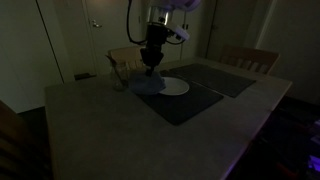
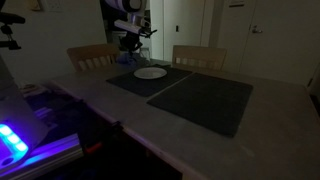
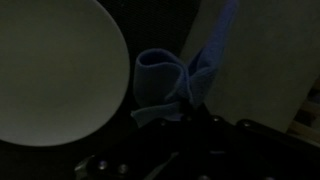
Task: Wipe the plate with the blue towel
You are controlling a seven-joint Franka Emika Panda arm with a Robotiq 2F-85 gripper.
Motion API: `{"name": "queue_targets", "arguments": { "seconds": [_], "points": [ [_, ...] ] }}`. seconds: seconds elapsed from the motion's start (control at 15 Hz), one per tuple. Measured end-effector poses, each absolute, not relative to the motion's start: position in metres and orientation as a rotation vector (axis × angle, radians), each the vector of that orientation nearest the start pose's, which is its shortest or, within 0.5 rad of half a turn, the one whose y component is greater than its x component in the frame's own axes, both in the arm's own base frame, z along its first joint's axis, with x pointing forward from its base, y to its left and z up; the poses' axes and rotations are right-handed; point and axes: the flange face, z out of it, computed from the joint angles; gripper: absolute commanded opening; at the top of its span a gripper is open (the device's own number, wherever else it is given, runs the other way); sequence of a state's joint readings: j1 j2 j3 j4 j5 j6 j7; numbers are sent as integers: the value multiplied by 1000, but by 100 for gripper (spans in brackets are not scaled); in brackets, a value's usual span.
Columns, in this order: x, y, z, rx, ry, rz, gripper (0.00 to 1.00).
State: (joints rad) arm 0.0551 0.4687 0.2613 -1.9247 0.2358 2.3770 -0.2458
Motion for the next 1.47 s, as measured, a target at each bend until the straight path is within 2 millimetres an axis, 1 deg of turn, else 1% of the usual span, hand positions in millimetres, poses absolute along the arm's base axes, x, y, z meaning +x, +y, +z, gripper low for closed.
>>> {"name": "queue_targets", "arguments": {
  "seconds": [0.2, 0.33, 0.47, 0.73, 1.07, 1.13, 1.2, 1.27, 1.33, 1.47],
  "points": [
    [586, 218, 260, -2799, -587, 28, 2],
    [578, 232, 256, -2798, -634, 40, 2],
    [569, 240, 248, -2808, -679, 49, 2],
    [554, 243, 220, -2864, -730, 53, 2],
    [545, 235, 170, -3010, -618, 26, 2],
    [544, 235, 162, -3031, -595, 27, 5],
    [544, 235, 160, -3042, -583, 22, 31],
    [544, 237, 162, -3045, -586, 16, 33],
    [546, 238, 166, -3046, -597, 7, 38],
    [552, 240, 181, -3047, -629, -25, 54]
  ]
}}
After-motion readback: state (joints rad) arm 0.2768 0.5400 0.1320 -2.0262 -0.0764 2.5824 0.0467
